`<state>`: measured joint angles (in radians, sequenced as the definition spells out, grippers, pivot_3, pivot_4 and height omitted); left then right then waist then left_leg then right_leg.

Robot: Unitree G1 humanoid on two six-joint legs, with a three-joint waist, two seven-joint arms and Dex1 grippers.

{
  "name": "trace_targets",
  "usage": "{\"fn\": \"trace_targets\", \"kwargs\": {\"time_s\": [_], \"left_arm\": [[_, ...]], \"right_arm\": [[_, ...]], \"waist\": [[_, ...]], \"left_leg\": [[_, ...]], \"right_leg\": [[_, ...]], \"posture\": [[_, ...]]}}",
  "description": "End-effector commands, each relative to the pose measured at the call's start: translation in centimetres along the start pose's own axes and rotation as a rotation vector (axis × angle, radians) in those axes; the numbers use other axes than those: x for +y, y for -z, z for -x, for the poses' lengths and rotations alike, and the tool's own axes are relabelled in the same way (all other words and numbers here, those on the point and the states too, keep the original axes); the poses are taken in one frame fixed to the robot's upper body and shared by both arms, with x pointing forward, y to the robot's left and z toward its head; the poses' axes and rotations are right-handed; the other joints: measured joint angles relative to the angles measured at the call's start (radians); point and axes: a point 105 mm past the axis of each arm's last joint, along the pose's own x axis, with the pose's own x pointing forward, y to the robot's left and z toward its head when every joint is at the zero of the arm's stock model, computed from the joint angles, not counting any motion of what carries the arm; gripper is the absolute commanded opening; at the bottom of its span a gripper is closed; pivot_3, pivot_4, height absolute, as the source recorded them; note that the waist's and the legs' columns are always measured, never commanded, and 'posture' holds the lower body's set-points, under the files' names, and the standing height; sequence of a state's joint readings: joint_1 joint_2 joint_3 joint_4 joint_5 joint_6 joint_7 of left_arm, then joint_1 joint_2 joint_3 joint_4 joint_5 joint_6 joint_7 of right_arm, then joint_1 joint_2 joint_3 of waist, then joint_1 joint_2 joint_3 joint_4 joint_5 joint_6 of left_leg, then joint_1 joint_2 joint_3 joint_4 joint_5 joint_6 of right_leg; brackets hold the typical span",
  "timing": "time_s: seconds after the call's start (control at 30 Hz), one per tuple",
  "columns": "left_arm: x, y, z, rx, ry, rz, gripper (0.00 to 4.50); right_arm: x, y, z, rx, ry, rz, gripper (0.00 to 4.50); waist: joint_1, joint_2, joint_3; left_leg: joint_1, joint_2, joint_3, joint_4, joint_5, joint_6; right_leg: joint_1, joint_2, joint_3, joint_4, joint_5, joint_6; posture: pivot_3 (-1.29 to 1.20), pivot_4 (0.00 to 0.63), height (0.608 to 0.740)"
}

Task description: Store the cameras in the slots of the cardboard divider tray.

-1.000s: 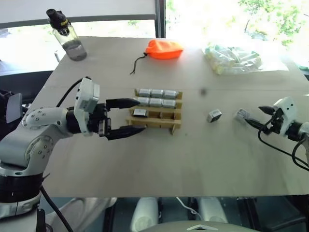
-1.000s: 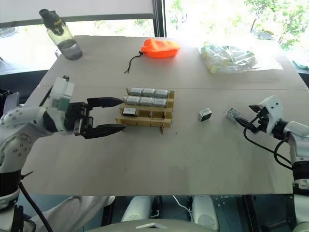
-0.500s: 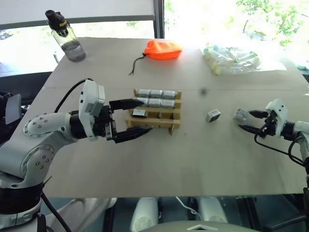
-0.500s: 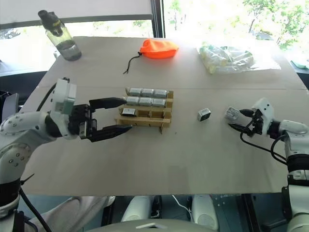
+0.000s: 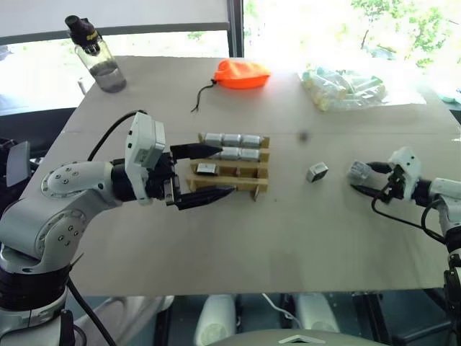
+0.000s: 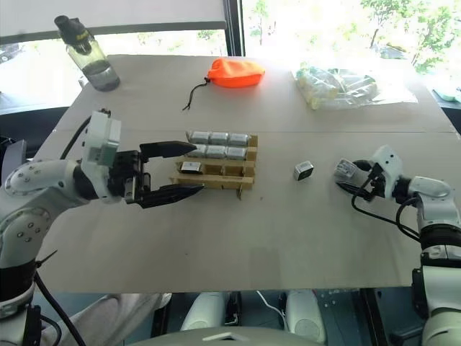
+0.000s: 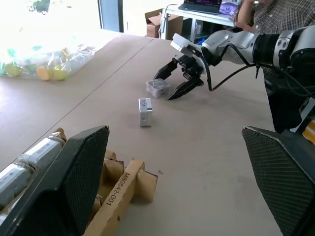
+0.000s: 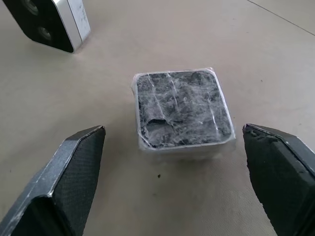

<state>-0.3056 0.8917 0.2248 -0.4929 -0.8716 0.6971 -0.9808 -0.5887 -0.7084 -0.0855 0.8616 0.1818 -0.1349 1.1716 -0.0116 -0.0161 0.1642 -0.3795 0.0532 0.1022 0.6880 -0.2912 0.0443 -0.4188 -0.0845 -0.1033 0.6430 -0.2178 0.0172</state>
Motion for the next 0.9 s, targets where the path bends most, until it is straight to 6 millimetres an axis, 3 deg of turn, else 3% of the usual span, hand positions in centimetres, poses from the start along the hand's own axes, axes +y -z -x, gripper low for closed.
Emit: {"fn": "trace_targets", "kwargs": {"time_s": [0.03, 0.13, 0.17, 0.23, 0.3, 0.4, 0.47, 0.63, 0.8, 0.9], "left_arm": [[-0.6, -0.8, -0.3, -0.008, 0.031, -0.039, 4.5], [-0.5, -0.8, -0.3, -0.007, 0.032, -0.04, 4.5], [-0.5, -0.8, -0.3, -0.007, 0.032, -0.04, 4.5], [-0.5, -0.8, -0.4, -0.01, 0.033, -0.039, 4.5], [-0.1, -0.9, -0.3, -0.043, 0.031, -0.006, 4.5], [1.2, -0.3, -0.2, -0.021, 0.043, 0.026, 4.5], [2.0, -0.3, -0.5, -0.005, 0.07, 0.024, 4.5], [4.7, -0.6, -2.2, 0.015, 0.096, 0.021, 4.5], [6.2, -0.6, -3.9, 0.04, 0.146, 0.043, 4.5], [7.0, -0.6, -4.8, 0.046, 0.148, 0.044, 4.5]], "right_arm": [[-0.6, -1.5, 0.2, -0.043, 0.009, 0.044, 3.37], [-0.7, -1.6, 0.2, -0.049, 0.011, 0.053, 1.99], [-0.7, -1.7, 0.2, -0.053, 0.015, 0.058, 1.89], [-1.0, -2.2, 0.5, -0.069, 0.031, 0.086, 1.89], [-0.9, -4.5, 0.6, -0.103, 0.024, 0.205, 1.89], [1.6, -11.0, -1.3, -0.216, -0.038, 0.482, 1.89], [3.6, -13.9, -2.4, -0.271, -0.068, 0.644, 1.89], [8.6, -17.0, -5.4, -0.329, -0.152, 1.107, 1.89], [12.6, -19.3, -7.5, -0.434, -0.193, 1.394, 1.89], [14.1, -20.4, -8.1, -0.488, -0.184, 1.484, 1.89]], "waist": [[0.0, 0.0, 0.0], [0.001, 0.0, 0.0], [0.001, 0.0, 0.0], [0.001, 0.0, 0.0], [0.0, 0.0, 0.0], [-0.003, 0.004, 0.002], [-0.006, 0.005, 0.002], [0.004, 0.004, 0.002], [0.007, 0.004, 0.002], [0.005, 0.004, 0.002]], "left_leg": [[0.0, 0.0, 0.0, 0.0, 0.0, 0.0], [0.0, 0.0, 0.0, 0.0, 0.0, 0.0], [0.0, 0.0, 0.0, 0.0, 0.0, 0.0], [0.0, 0.0, 0.0, 0.0, 0.0, 0.0], [0.0, 0.0, 0.0, 0.0, 0.0, 0.0], [0.0, 0.0, 0.0, 0.0, 0.0, 0.0], [0.001, 0.001, 0.001, 0.0, 0.001, -0.001], [-0.001, 0.0, 0.001, -0.001, 0.001, -0.002], [-0.008, -0.006, 0.003, 0.0, 0.001, -0.002], [-0.012, -0.006, 0.003, 0.0, 0.001, -0.002]], "right_leg": [[0.0, 0.0, 0.0, 0.0, 0.0, 0.0], [0.0, 0.0, 0.0, 0.0, 0.0, 0.0], [0.0, 0.0, 0.0, 0.0, 0.0, 0.0], [0.0, 0.0, 0.0, 0.0, 0.0, 0.0], [0.0, 0.0, 0.0, 0.0, 0.0, 0.0], [0.0, 0.0, 0.0, 0.0, 0.0, 0.0], [-0.001, 0.001, 0.001, 0.001, 0.0, 0.0], [-0.001, 0.002, -0.002, 0.0, 0.0, 0.0], [-0.006, -0.001, -0.004, -0.001, 0.0, 0.0], [-0.011, -0.001, -0.004, 0.0, 0.0, 0.0]], "posture": [[0.0, 0.15, 0.726], [0.0, 0.15, 0.726], [0.0, 0.15, 0.726], [0.0, 0.15, 0.726], [0.0, 0.15, 0.726], [0.0, 0.15, 0.726], [0.0, 0.15, 0.726], [0.0, 0.15, 0.726], [0.0, 0.15, 0.726], [0.0, 0.15, 0.726]]}}
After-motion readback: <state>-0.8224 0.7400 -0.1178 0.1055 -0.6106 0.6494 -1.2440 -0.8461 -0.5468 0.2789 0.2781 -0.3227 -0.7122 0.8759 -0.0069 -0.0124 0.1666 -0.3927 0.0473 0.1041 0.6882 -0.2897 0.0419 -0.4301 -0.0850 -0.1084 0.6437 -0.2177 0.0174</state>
